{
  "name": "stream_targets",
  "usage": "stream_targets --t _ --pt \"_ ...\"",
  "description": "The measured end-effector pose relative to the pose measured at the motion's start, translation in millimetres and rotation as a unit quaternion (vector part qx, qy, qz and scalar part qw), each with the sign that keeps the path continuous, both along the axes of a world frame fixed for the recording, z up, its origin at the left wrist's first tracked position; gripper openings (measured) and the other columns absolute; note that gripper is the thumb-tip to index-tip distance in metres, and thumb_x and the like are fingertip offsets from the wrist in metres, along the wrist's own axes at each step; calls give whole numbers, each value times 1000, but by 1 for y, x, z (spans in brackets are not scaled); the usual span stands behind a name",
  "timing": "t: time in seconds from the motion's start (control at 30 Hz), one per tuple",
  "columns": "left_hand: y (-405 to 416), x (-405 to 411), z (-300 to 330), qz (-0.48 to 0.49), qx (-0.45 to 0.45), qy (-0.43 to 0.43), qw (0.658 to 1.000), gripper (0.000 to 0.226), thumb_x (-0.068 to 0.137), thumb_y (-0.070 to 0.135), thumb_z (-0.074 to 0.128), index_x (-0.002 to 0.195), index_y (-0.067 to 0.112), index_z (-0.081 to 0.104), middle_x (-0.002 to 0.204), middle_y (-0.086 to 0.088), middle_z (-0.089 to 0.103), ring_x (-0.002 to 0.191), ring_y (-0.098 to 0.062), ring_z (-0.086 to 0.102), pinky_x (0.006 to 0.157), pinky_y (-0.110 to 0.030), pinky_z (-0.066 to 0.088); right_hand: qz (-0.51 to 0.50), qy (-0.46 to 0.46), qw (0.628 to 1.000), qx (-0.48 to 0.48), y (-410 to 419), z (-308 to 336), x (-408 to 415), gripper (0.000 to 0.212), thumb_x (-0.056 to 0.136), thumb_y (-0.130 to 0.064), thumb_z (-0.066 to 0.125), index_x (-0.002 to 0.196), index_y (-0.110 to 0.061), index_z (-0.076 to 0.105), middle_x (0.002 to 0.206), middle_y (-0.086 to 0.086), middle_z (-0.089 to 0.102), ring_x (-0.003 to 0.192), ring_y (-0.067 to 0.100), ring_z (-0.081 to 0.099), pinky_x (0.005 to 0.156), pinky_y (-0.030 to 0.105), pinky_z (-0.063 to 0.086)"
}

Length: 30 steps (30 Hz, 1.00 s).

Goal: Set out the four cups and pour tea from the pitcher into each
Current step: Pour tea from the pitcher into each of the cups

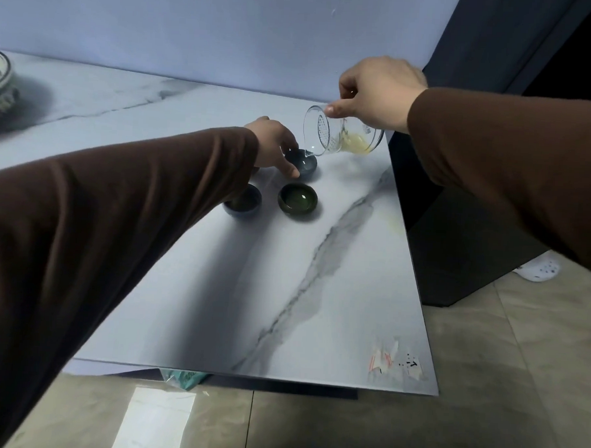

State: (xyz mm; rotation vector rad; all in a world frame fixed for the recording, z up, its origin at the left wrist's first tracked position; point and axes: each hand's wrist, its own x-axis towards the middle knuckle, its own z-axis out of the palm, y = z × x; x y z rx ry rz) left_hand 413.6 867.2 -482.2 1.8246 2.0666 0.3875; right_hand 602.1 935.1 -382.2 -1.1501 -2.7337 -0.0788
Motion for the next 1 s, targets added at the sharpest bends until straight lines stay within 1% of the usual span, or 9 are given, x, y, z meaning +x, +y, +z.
stream_targets --t 0.1,0.17,0.23,0.4,0.6,0.73,0.83,1.0 --pt "1 -2 -1 5 -2 2 1000 57 63 47 81 115 30 66 84 15 46 99 -14 43 75 -27 39 7 -23 999 26 -5 3 -4 51 81 -63 64 65 -17 49 64 -6 50 79 27 52 68 32 31" --pt "2 -2 -3 5 -5 6 1000 58 63 48 81 115 30 66 93 8 53 105 -15 45 80 -28 39 9 -31 999 41 -7 5 -5 51 82 -61 64 65 -16 48 64 -5 49 79 28 51 69 33 30" --pt "2 -2 -4 6 -4 4 1000 58 62 49 81 115 30 66 98 7 54 105 -15 45 82 -29 39 15 -34 998 50 -9 7 -6 50 83 -60 64 66 -16 48 64 -4 49 79 29 50 69 33 29" --pt "2 -1 -3 9 -2 2 1000 58 64 48 81 117 28 66 98 6 55 100 -14 43 83 -28 39 26 -40 996 70 -12 11 -12 51 83 -58 65 63 -16 44 64 -3 48 78 30 50 69 34 30" --pt "1 0 -4 14 -2 -2 1000 58 64 46 81 117 28 66 100 5 56 102 -17 46 86 -30 42 49 -47 993 95 -16 15 -15 46 84 -56 65 67 -17 47 72 2 55 78 31 49 68 35 30" --pt "0 1 -2 15 0 0 1000 56 64 46 81 116 27 67 96 5 54 95 -17 47 79 -27 39 59 -51 992 103 -18 16 -17 44 84 -56 64 70 -17 50 72 2 54 77 31 50 68 35 30" --pt "-1 2 -1 15 -3 2 1000 55 64 46 81 114 28 67 94 5 54 93 -18 47 77 -27 40 64 -54 990 110 -19 17 -19 42 85 -56 64 73 -18 53 69 -2 50 78 29 50 68 35 30" --pt "-2 2 0 11 -8 5 1000 53 64 46 81 112 27 68 97 5 57 95 -18 50 83 -29 44 72 -58 989 118 -20 20 -24 40 85 -56 63 74 -19 54 67 -4 48 78 29 49 68 36 29"
